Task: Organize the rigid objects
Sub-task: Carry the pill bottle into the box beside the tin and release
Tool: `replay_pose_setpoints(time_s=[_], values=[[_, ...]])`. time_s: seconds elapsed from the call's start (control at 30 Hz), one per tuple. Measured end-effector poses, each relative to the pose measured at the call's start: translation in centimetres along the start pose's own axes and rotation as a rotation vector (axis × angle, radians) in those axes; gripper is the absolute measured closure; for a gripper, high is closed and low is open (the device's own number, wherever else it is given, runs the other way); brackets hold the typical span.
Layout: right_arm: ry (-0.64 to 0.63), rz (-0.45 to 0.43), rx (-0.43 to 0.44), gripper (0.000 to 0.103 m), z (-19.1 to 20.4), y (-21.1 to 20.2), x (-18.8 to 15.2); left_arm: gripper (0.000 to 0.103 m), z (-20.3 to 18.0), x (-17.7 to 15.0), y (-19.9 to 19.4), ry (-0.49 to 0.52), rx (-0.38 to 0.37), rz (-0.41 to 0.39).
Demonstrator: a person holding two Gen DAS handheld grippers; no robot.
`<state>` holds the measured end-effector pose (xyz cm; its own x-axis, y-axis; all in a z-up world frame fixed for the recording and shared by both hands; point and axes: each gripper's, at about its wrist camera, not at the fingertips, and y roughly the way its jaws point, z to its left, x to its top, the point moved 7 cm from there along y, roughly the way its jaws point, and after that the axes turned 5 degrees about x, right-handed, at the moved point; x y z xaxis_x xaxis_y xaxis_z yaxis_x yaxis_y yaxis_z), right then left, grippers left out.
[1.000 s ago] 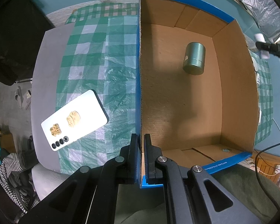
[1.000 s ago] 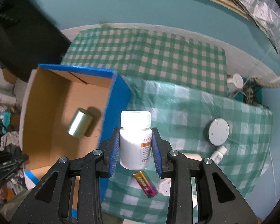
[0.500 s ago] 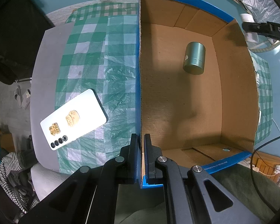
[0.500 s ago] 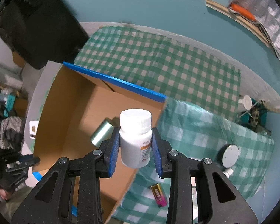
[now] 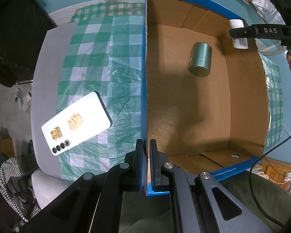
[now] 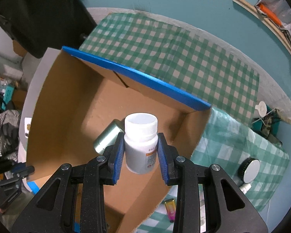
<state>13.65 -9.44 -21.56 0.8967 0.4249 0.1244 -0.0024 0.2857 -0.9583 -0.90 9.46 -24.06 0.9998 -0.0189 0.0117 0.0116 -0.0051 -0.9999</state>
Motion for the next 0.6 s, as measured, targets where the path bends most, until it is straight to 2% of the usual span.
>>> replay_pose_setpoints(time_s=[0.47,0.53,0.6], values=[[0.015,0.003,-0.020,0.071,-0.6,0.2,-0.1,0.097,0.0,0.1,0.0,-0.001,-0.002,0.001],[0.018,-0.004,-0.019,0.063,-0.5,-0.2,-0.2,0.097,0.0,0.1,0.0,-0.001,-0.002,0.001],[0.021,-0.017,-0.022,0.061,-0.5,-0.7,-0.3,0.097,0.0,0.0,0.0,-0.002,-0.003,0.001]])
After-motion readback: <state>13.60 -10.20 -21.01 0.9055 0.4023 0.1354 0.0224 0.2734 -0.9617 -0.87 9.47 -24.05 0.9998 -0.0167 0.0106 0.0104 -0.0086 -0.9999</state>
